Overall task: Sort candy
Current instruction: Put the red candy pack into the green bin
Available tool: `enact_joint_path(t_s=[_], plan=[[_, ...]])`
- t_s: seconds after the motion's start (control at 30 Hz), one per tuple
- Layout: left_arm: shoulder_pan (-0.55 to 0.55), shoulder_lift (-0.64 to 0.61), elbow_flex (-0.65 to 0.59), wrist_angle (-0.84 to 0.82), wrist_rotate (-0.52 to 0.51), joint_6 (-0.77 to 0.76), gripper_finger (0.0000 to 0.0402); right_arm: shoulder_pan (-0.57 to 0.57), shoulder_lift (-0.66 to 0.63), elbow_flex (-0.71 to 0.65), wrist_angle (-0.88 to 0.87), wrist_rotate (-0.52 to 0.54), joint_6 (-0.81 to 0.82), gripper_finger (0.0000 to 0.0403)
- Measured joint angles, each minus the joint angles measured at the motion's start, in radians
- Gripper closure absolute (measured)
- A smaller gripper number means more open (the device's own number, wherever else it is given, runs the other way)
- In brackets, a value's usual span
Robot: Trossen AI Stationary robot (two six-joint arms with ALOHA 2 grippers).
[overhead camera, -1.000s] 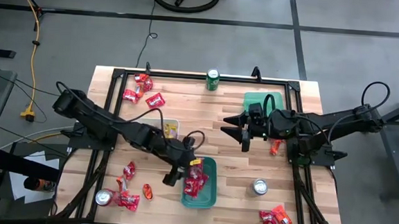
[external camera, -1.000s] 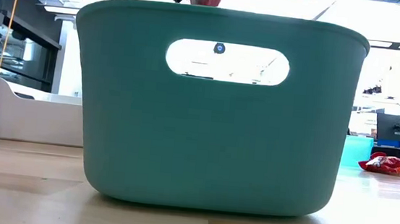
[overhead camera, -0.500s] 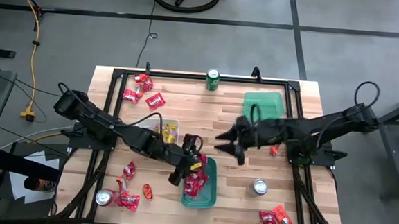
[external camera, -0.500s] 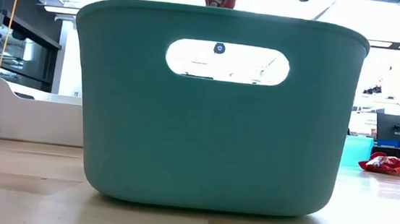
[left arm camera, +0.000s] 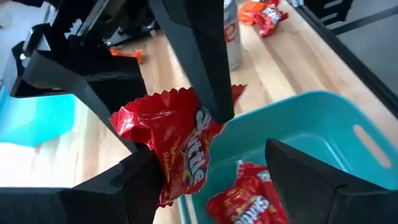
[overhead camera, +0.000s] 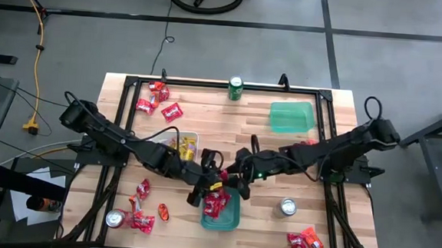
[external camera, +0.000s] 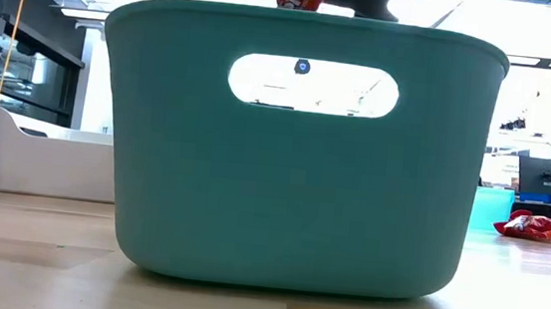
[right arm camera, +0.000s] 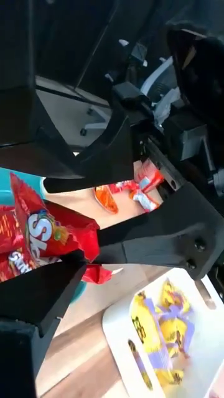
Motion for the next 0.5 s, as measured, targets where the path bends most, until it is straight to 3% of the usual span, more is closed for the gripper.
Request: enact_joint_path(t_s=[0.5], plan=[[-0.002, -0.003, 0.002, -0.006, 0.04, 0.057, 0.0144, 0.064, 0.001, -0.002, 0.052, 0.026, 0.045, 0.0182]])
